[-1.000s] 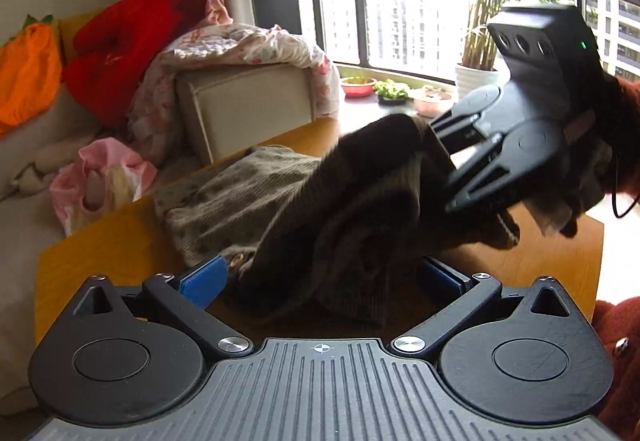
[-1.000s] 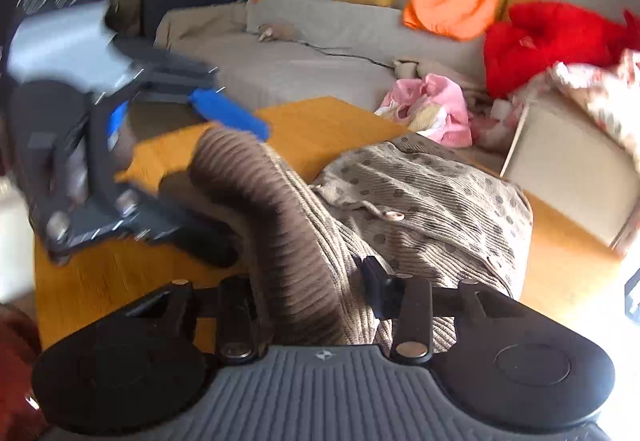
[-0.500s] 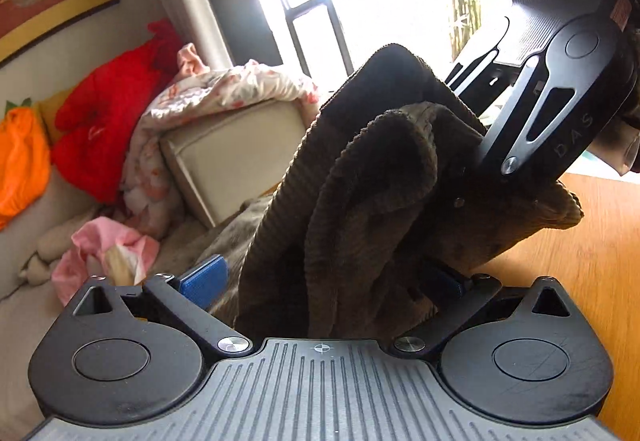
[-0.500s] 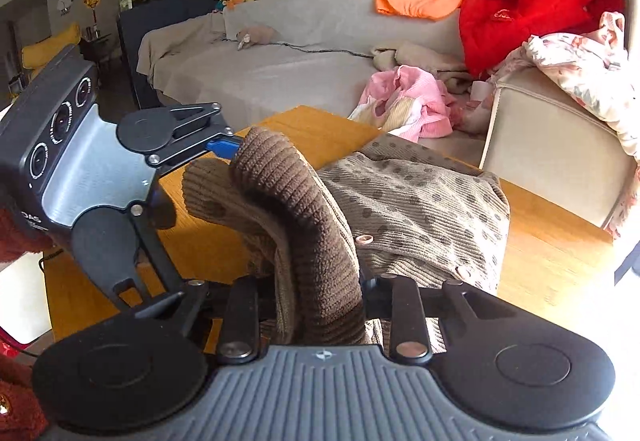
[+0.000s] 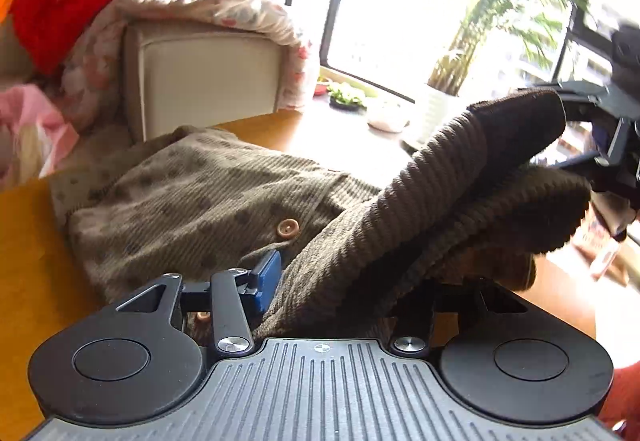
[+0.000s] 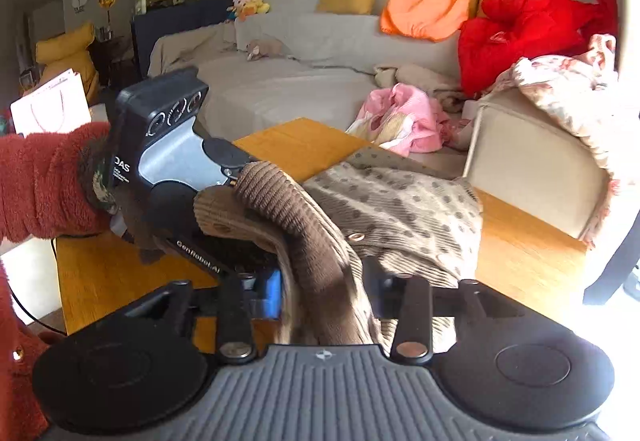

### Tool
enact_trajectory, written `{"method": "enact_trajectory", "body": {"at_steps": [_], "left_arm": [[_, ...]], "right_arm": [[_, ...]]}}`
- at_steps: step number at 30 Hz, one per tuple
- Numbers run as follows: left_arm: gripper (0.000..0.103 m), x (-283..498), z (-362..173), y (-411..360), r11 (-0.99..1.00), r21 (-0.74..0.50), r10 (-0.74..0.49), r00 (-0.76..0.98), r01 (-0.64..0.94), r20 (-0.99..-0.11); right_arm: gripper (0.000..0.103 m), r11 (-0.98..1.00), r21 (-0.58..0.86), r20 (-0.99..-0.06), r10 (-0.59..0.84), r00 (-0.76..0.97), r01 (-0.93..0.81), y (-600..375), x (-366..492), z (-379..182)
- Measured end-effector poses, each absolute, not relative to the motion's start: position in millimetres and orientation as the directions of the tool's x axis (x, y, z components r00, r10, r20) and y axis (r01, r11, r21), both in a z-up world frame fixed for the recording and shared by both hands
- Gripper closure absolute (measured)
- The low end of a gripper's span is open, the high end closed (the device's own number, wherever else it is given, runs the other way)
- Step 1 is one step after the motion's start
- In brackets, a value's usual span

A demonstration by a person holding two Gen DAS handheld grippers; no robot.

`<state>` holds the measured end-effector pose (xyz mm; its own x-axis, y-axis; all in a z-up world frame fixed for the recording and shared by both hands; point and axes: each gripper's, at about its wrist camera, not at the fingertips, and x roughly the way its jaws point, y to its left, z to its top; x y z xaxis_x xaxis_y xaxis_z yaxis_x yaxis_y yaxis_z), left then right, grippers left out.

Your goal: Fold clothes

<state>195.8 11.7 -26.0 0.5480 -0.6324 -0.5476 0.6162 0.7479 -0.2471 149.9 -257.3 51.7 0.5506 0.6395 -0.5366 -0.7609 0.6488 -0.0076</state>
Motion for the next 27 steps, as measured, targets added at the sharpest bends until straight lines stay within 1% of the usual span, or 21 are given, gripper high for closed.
{"method": "enact_trajectory", "body": {"at_steps": [1,2,3,4,5,6,8,10,13,16,18,20,22,23,25,27], "left_arm": [[0.053,199,-25,17,0.748,-0.297,-0.645,0.543,0.594,-0.538],[0.053,202,-25,22,0.745,-0.338,-0.656,0.539,0.575,-0.528],[0.053,205,-25,26,0.741,-0.374,-0.665,0.536,0.557,-0.519],[0.053,209,-25,29,0.74,-0.399,-0.67,0.535,0.542,-0.515],[0.053,211,-25,32,0.737,-0.427,-0.675,0.533,0.524,-0.51],[0.053,214,-26,37,0.73,-0.465,-0.684,0.528,0.501,-0.504],[0.053,221,-27,45,0.712,-0.533,-0.7,0.519,0.456,-0.49],[0.053,226,-29,52,0.699,-0.58,-0.709,0.516,0.419,-0.481],[0.053,233,-32,61,0.683,-0.628,-0.715,0.516,0.372,-0.471],[0.054,228,-32,67,0.68,-0.639,-0.715,0.52,0.36,-0.468],[0.055,224,-32,71,0.682,-0.638,-0.713,0.519,0.357,-0.471],[0.055,217,-27,70,0.698,-0.599,-0.705,0.522,0.392,-0.48],[0.055,210,-22,70,0.712,-0.559,-0.697,0.525,0.426,-0.488],[0.055,205,-20,69,0.713,-0.544,-0.698,0.524,0.443,-0.489],[0.054,185,-12,64,0.68,-0.558,-0.731,0.501,0.476,-0.464],[0.054,166,-4,60,0.646,-0.57,-0.761,0.478,0.507,-0.438]], "right_arm": [[0.023,0.681,-0.04,-0.512,0.614,0.601,-0.731,-272,144,54],[0.018,0.708,-0.09,-0.511,0.57,0.643,-0.7,-284,137,51],[0.016,0.73,-0.145,-0.516,0.52,0.681,-0.667,-294,131,45],[0.016,0.748,-0.2,-0.518,0.467,0.717,-0.632,-304,124,40],[0.016,0.76,-0.221,-0.534,0.43,0.728,-0.611,-313,119,31],[0.016,0.767,-0.213,-0.556,0.414,0.721,-0.605,-319,116,21],[0.016,0.76,-0.198,-0.588,0.414,0.695,-0.619,-322,110,3],[0.016,0.732,-0.24,-0.591,0.411,0.694,-0.638,-313,106,-10],[0.016,0.653,-0.375,-0.562,0.405,0.722,-0.658,-282,105,-24],[0.017,0.597,-0.45,-0.512,0.438,0.739,-0.664,-249,118,-33],[0.019,0.608,-0.42,-0.485,0.478,0.732,-0.674,-236,133,-34],[0.027,0.628,-0.369,-0.463,0.515,0.721,-0.685,-227,147,-32],[0.051,0.653,-0.299,-0.453,0.545,0.706,-0.696,-223,158,-24],[0.058,0.661,-0.257,-0.444,0.567,0.694,-0.705,-225,159,-16],[0.069,0.682,-0.204,-0.418,0.588,0.692,-0.703,-231,156,-1],[0.076,0.7,-0.17,-0.406,0.592,0.696,-0.694,-239,150,11]]}}
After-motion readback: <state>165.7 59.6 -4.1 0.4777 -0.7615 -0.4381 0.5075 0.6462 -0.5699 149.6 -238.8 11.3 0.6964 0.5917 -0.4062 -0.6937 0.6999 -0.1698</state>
